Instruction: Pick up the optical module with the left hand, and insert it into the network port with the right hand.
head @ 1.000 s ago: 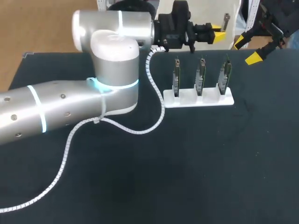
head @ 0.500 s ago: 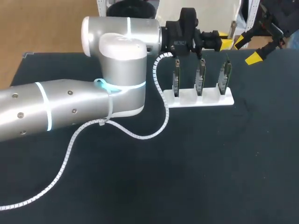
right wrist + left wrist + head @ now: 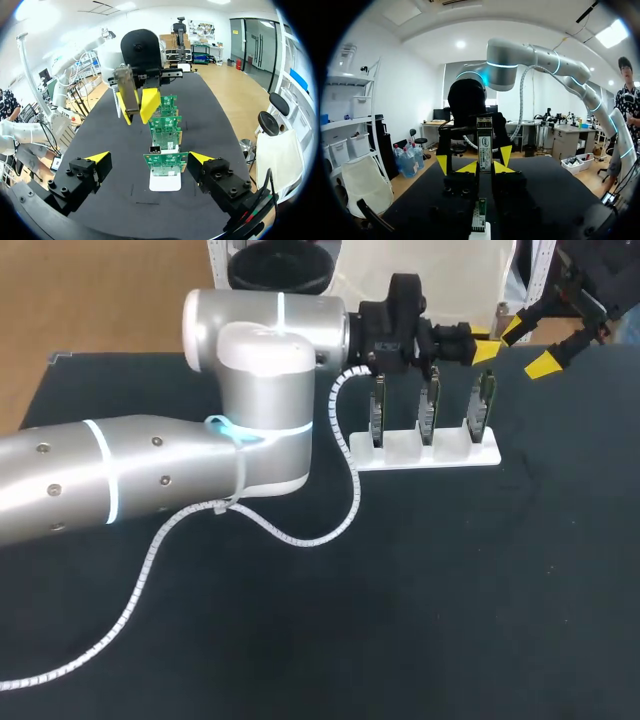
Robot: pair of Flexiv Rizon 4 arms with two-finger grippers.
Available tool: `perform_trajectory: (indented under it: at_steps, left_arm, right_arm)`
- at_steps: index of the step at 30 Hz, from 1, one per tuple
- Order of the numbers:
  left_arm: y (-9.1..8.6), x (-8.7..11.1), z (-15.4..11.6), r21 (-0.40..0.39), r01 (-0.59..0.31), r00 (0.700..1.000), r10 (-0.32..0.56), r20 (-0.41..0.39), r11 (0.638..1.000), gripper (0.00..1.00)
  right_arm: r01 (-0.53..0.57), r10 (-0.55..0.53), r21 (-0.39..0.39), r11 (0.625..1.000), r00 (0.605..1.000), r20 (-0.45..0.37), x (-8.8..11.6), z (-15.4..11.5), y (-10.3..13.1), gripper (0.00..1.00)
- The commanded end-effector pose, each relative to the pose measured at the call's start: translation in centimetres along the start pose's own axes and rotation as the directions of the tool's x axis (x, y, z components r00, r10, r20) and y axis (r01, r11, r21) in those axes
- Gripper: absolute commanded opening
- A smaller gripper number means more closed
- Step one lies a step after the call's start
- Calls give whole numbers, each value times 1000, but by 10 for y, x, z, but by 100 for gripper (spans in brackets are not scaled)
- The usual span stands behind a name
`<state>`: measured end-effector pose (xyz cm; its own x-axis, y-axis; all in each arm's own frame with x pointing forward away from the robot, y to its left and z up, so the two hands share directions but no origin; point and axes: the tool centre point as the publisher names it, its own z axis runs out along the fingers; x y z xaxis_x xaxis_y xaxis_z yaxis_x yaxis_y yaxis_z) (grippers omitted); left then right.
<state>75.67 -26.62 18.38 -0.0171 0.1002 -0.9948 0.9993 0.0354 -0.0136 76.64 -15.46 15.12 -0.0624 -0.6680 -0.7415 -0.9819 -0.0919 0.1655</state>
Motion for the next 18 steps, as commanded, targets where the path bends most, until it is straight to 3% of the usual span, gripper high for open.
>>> perform_trajectory:
  at_steps: [1, 18]
  left_arm:
    - [9, 1, 7, 13, 2, 1000, -2, 1, 1000, 0]
    - [11, -1, 12, -17, -15, 1000, 15, -10, 1000, 0]
  right_arm:
    - [0, 0, 1, 1000, 1000, 0, 0, 0, 0, 100]
    - [0, 0, 1, 1000, 1000, 0, 0, 0, 0, 100]
